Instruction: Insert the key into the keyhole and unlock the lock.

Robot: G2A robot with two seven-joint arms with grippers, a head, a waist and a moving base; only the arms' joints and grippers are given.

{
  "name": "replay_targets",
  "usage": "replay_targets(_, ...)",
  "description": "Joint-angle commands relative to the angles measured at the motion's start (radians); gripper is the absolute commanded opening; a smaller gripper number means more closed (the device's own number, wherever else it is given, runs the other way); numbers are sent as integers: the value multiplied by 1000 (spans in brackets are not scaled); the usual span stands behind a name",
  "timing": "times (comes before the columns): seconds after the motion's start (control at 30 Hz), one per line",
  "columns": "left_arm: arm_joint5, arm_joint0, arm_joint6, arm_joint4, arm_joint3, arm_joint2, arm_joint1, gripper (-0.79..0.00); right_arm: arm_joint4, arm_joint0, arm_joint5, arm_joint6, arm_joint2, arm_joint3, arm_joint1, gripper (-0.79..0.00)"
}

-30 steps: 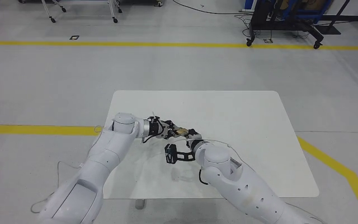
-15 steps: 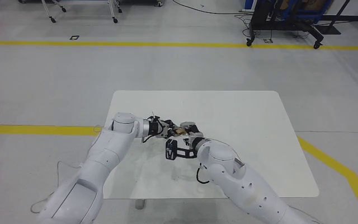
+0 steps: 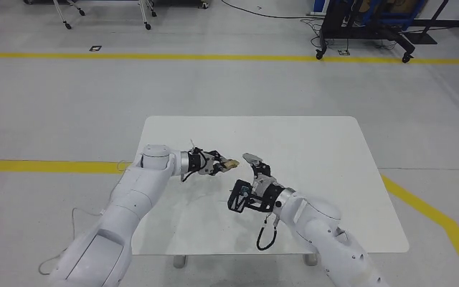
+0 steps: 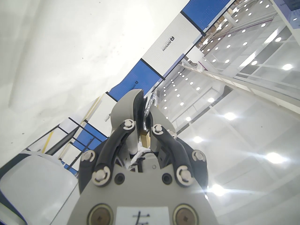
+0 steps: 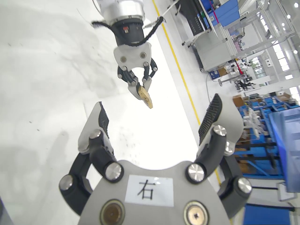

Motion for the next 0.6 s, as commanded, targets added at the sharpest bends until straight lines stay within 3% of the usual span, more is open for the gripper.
replay_targets(0.0,9,1,-10,-16,2,-3,-2,-785,163,-26,-31,-107,49,35,3,-785)
replay_targets(0.1,-20,2,-33,-36,-4,-12,-2,-785,366,-30,-90,-178,86,101,3,-785)
replay_targets(0.23,-249,31,18,-14,-51,-36,5,-785,607,-4,-212,-219,111,191,4,-785)
replay_targets(0.3,-303,55,0,-23,-74,-48,10,-785,637,16,-241,-197,123,220,7,-785)
replay_targets(0.57,-336,88,-62,4,-128,-68,27,-785,763,100,-229,-44,75,320,2,-785)
